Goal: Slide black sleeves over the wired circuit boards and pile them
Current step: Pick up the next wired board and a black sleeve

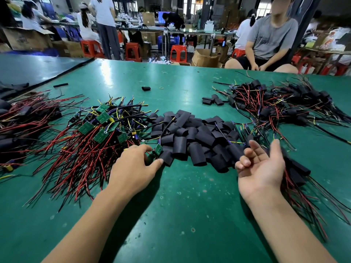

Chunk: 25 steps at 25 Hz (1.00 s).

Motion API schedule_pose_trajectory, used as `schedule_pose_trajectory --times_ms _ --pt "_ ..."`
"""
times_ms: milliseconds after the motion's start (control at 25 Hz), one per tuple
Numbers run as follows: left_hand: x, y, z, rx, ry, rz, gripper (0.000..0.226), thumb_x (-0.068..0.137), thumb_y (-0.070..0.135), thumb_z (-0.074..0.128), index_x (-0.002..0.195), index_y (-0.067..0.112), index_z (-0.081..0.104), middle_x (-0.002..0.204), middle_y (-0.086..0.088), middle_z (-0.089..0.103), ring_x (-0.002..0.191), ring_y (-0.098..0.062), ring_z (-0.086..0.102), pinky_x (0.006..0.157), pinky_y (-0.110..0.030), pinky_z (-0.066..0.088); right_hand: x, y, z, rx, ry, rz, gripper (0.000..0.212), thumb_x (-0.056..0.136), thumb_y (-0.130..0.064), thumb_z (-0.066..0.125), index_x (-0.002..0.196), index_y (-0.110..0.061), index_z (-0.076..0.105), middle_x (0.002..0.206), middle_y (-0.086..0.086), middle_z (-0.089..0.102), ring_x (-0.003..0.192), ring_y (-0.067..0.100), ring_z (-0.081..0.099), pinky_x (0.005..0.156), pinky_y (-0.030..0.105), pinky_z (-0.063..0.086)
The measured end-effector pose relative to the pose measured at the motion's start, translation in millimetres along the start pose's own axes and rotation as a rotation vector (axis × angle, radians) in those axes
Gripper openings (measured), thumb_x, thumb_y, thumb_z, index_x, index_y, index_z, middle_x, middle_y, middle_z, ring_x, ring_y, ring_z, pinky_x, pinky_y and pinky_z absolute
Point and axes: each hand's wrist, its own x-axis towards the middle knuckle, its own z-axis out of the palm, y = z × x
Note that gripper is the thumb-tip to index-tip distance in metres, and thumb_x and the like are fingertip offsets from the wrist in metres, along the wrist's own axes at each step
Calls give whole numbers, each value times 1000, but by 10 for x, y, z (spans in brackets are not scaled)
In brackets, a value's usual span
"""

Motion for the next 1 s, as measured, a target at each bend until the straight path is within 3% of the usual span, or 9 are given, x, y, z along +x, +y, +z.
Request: schedule_pose_trajectory --times_ms 120,240,320,400,520,640,720,840,1000 --pt "17 43 36 16 30 13 34 96 39 53 127 28 61 115 -1 64 104 -30 60 87 -40 50 -7 128 -3 -393 -129 -240 21 100 -28 58 83 -16 64 57 -6 57 44 8 42 45 22 33" --pt "19 54 47 -24 54 -3 23 96 35 51 102 26 71 104 1 66 95 -29 61 82 -38 51 -16 265 -72 -955 -323 -594 4 90 -24 71 87 -24 73 77 -12 70 68 2 60 66 19 48" --pt "0 47 63 -7 96 4 25 93 45 57 85 24 69 89 5 60 83 -24 60 73 -36 51 -3 344 -116 -1278 -406 -706 15 85 -27 76 100 -26 75 95 -11 68 91 6 61 85 24 49" --pt "9 41 94 -60 140 27 22 91 45 61 89 24 66 87 8 58 78 -20 58 70 -35 50 13 399 -142 -1528 -464 -769 38 84 -34 76 120 -24 71 110 -5 61 105 16 55 96 34 45" --pt "52 76 110 -182 108 52 29 93 37 57 120 29 63 100 9 63 71 -13 56 70 -31 47 2 443 -112 -1616 -509 -966 49 86 -42 71 131 -25 64 121 -3 56 111 22 48 93 40 40" --pt "72 117 127 -48 35 56 37 93 49 55 128 38 60 99 9 60 84 -17 57 68 -30 41 -5 487 -80 -1732 -535 -944 55 85 -59 56 132 -32 62 134 -9 54 120 19 36 95 38 28" --pt "72 123 124 -20 17 46 36 89 49 63 122 37 62 93 9 58 85 -17 56 66 -29 39 7 504 -83 -1766 -532 -930 53 81 -67 51 121 -36 68 131 -17 57 117 15 34 91 34 22" --pt "78 98 97 -212 16 -21 24 82 38 75 103 30 66 86 12 65 80 -13 61 64 -24 40 -6 481 -83 -1689 -513 -968 35 76 -65 59 93 -35 69 107 -23 65 103 9 37 78 30 17" --pt "35 118 67 -384 154 -43 16 80 24 79 87 23 64 81 13 66 70 3 60 60 -11 41 38 478 -113 -1643 -531 -942 27 81 -53 69 102 -35 67 108 -21 63 105 9 40 78 28 16"
